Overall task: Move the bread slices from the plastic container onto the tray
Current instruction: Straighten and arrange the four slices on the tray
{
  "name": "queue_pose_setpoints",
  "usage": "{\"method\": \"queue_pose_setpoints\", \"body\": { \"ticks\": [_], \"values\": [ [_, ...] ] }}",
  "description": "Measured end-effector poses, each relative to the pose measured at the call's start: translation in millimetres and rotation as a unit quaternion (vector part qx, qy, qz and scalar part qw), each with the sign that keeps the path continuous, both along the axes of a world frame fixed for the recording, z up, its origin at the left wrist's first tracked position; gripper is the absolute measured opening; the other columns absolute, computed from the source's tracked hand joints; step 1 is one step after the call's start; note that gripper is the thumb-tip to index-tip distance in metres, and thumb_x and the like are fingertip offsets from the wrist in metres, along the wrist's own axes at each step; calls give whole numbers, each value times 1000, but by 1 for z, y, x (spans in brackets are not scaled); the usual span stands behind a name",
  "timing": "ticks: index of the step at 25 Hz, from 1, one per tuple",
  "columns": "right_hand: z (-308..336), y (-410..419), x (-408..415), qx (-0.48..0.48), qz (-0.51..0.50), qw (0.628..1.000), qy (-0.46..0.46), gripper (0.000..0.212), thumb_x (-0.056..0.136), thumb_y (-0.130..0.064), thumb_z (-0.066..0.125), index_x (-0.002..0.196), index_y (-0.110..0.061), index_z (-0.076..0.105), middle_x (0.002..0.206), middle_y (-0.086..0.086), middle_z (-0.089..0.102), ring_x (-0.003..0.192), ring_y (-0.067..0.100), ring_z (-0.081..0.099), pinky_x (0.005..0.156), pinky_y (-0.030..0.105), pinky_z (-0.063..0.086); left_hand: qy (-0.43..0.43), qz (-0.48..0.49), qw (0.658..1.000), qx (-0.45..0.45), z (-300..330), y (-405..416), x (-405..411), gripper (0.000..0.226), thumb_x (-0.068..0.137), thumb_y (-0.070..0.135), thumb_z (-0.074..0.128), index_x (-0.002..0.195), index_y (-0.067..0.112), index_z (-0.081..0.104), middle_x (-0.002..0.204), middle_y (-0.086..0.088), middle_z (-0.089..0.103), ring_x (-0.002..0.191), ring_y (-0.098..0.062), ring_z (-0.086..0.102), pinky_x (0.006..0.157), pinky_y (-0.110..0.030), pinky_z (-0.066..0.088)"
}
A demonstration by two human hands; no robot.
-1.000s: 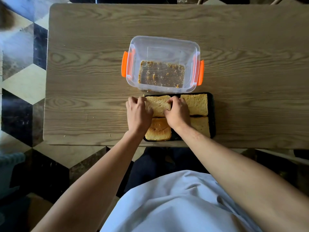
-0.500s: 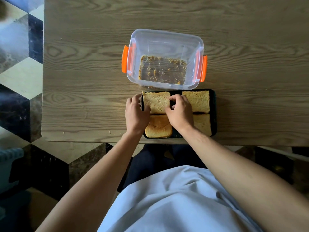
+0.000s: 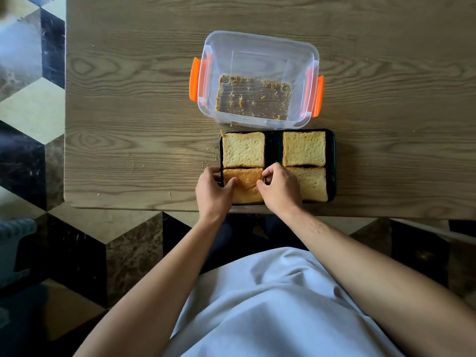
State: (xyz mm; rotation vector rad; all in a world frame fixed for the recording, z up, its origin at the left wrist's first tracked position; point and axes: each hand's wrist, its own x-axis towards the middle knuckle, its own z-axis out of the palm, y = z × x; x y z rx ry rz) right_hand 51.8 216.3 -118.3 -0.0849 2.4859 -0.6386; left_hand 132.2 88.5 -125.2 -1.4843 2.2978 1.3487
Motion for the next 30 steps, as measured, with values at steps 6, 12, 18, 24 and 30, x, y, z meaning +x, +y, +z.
{"method": "queue_pose_setpoints", "body": {
  "ticks": [6,12,18,24,30],
  "values": [
    [1,-2,1,-1,-31,999,-35,18,79,-22,72,94,-21,62,87,-2,71,81,20,65,64,25,44,-4,-16,1000,-9,-4,-7,-1,37,77,27,82,105,14,63,96,-2,69,90,-19,64,84,-39,54],
    [7,5,-2,-22,-38,998,-46,15,79,-24,70,92,-23,63,81,-8,69,72,14,60,60,23,40,-33,-68,990,-118,4,3,-5,59,76,28,78,126,11,53,119,-12,52,113,-29,45,102,-40,37],
    [15,49,-45,-77,-143,986,33,13,81,-6,69,94,-9,66,93,7,70,84,22,63,74,36,53,90,-254,959,-88,24,60,-59,43,84,13,67,126,7,60,119,-13,56,106,-31,56,89,-34,43],
    [-3,87,-83,-105,-223,968,52,19,82,12,64,101,12,58,96,24,59,80,22,48,59,6,34,6,-247,968,-48,19,89,-112,35,79,10,62,113,0,59,112,-18,56,100,-37,55,81,-35,40],
    [-24,95,-89,-110,-162,979,60,23,80,-2,74,98,0,60,80,0,46,77,21,47,69,35,37,-50,-202,977,-48,15,88,-127,26,77,13,64,99,-1,62,102,-18,61,91,-30,51,65,-25,24]
  ]
}}
